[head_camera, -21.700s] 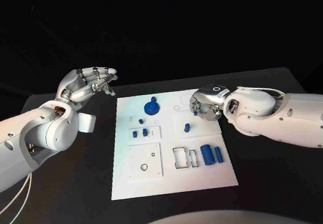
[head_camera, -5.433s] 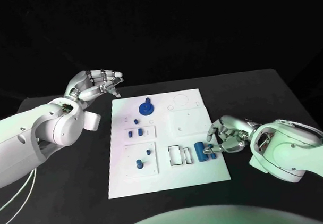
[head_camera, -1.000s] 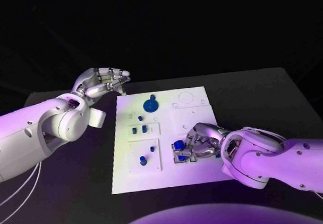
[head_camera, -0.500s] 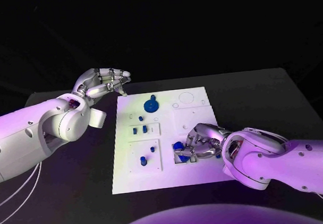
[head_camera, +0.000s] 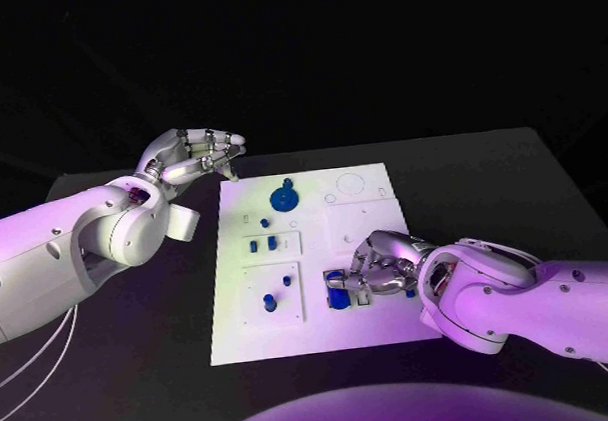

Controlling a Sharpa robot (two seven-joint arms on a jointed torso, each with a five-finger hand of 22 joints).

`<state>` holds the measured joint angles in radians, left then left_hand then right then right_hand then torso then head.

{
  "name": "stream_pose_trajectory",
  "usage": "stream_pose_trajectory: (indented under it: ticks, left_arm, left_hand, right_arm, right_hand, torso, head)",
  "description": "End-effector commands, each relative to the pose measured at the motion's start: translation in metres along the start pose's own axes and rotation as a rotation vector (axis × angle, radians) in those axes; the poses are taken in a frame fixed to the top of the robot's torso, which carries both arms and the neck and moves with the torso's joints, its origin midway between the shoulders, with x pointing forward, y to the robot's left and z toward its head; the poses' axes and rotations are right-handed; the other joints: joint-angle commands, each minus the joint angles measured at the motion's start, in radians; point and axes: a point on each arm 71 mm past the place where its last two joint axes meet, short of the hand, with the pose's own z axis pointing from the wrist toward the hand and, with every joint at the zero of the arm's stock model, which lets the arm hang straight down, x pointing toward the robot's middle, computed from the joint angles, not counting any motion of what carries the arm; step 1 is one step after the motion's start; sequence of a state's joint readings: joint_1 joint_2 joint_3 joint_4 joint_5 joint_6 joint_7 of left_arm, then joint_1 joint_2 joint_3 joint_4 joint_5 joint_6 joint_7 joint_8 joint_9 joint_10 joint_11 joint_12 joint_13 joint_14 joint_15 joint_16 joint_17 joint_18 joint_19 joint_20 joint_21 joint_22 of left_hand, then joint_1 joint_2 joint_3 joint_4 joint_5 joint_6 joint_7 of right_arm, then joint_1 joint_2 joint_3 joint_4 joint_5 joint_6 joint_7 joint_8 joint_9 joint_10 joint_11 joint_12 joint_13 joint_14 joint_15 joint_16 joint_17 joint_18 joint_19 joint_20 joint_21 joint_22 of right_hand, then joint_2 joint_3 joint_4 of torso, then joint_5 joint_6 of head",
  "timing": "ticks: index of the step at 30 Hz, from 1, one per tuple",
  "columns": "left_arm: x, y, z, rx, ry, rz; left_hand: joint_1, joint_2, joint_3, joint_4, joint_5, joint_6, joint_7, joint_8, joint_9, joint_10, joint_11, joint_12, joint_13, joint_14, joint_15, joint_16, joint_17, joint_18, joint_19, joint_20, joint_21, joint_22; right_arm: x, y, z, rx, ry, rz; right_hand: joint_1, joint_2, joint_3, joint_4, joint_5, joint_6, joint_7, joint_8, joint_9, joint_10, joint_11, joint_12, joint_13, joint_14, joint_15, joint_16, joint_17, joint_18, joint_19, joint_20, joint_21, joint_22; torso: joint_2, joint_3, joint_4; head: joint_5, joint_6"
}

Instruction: Assemble the parts on the task board

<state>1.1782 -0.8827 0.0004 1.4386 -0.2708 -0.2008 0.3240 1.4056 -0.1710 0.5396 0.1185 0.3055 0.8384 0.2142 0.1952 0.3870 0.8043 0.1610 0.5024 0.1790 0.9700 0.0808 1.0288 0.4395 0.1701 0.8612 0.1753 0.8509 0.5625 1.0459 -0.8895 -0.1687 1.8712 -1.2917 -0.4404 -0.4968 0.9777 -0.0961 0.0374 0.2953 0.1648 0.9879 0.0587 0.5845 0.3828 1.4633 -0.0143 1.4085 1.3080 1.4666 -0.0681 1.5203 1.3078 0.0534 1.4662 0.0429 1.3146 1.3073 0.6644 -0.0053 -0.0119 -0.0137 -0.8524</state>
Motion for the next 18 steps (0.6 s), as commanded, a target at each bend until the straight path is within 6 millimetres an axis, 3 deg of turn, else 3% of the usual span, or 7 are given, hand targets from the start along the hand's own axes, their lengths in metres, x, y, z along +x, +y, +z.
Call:
stream_pose_trajectory:
  ticks: [1,15,18]
  left_arm:
    - [0.002,-0.001,0.000,0.007,0.018,-0.002]
    - [0.001,-0.001,0.000,0.006,0.016,0.000]
    - [0.001,-0.001,0.000,0.005,0.015,0.000]
  left_hand:
    - [0.002,0.001,0.002,-0.005,0.005,-0.006,0.009,0.000,-0.001,-0.007,0.000,0.007,-0.002,-0.005,0.002,-0.006,0.002,0.013,-0.006,-0.003,0.007,0.001]
    - [0.002,0.001,0.002,-0.005,0.005,-0.006,0.009,0.000,-0.001,-0.007,0.000,0.007,-0.002,-0.005,0.002,-0.006,0.002,0.013,-0.006,-0.003,0.007,0.001]
    - [0.002,0.001,0.002,-0.005,0.005,-0.006,0.009,0.000,-0.001,-0.007,0.000,0.007,-0.002,-0.005,0.002,-0.006,0.002,0.013,-0.006,-0.003,0.007,0.001]
  right_arm:
    - [0.001,0.000,0.000,-0.001,0.007,-0.023]
    - [-0.001,0.005,-0.014,-0.068,0.009,-0.006]
    - [-0.002,0.006,-0.018,-0.088,0.020,0.001]
  right_hand:
    - [-0.011,0.001,-0.010,0.000,0.002,-0.006,0.001,0.004,0.002,-0.003,0.002,-0.002,0.089,0.079,-0.007,-0.002,0.140,-0.004,0.029,-0.008,-0.004,0.198]
    - [0.005,0.016,-0.015,-0.002,0.003,-0.006,0.000,0.007,0.003,0.001,0.001,0.003,0.096,0.080,-0.007,0.000,0.145,-0.006,0.031,-0.008,0.004,0.200]
    - [0.033,0.041,-0.015,-0.003,0.003,-0.006,-0.001,0.010,0.004,0.006,0.000,0.007,0.103,0.082,-0.008,0.004,0.153,-0.007,0.034,-0.009,0.013,0.202]
  torso:
    - [0.000,0.0000,0.0001]
    - [-0.001,0.0013,-0.0013]
    - [-0.002,0.0009,-0.0018]
  head:
    - [0.000,0.000]
    - [0.001,0.002]
    - [0.001,0.002]
